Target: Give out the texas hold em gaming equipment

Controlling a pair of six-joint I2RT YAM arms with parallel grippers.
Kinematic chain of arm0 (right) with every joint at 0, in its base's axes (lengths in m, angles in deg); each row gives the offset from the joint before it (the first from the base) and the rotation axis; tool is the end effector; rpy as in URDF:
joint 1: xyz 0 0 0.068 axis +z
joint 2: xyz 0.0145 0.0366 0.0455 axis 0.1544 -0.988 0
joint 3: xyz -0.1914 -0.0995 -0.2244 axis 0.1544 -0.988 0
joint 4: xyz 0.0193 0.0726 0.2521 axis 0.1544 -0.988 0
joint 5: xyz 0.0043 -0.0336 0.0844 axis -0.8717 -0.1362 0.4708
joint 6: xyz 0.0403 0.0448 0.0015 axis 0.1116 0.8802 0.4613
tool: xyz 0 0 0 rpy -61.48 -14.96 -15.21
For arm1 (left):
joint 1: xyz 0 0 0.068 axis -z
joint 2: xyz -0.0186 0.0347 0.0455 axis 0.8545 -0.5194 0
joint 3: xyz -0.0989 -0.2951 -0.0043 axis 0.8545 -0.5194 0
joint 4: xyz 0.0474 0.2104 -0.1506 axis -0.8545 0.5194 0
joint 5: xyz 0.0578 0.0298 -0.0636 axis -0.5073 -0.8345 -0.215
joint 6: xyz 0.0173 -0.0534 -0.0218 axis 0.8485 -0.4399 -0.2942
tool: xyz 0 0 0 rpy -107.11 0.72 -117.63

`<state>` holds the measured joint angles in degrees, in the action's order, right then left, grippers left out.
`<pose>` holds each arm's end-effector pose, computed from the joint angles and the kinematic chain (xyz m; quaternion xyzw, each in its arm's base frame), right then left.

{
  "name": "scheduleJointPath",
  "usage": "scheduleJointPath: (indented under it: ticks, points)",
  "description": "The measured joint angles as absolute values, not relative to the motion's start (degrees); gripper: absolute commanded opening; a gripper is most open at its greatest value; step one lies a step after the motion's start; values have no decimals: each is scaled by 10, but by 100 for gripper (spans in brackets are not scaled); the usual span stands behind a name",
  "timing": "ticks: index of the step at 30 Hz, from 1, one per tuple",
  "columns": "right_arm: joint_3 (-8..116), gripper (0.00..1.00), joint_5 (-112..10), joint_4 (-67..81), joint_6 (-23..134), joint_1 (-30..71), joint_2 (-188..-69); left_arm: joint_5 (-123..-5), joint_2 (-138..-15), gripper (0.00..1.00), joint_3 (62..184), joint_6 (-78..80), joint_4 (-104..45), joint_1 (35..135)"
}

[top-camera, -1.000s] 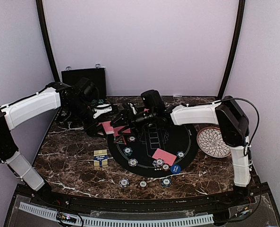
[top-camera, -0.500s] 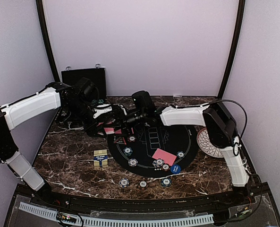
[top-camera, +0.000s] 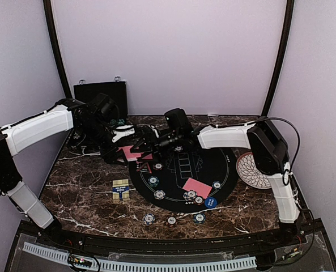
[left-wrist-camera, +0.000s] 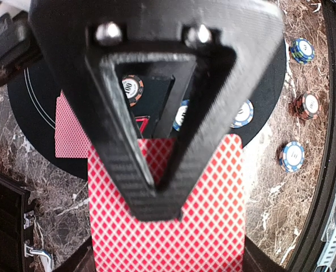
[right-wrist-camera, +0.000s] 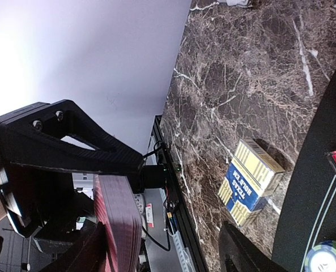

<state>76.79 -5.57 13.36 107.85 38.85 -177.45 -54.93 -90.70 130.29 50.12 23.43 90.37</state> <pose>0.3419 0.4292 0.2272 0.1634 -0.7763 -0.6087 0.0160 0.2727 -0.1840 0.3289 0.5771 0.7653 -0.1343 0.2516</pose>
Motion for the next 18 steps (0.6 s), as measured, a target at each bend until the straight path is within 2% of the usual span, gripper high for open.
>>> scheduleJointPath:
  ticks: [6, 18]
  points:
    - [751, 59, -57, 116, 1065, 378, -1756, -551, -907, 0, 1303, 502, 234, 904]
    - [718, 35, -57, 128, 1087, 376, -1715, -554, -907, 0, 1303, 502, 229, 904]
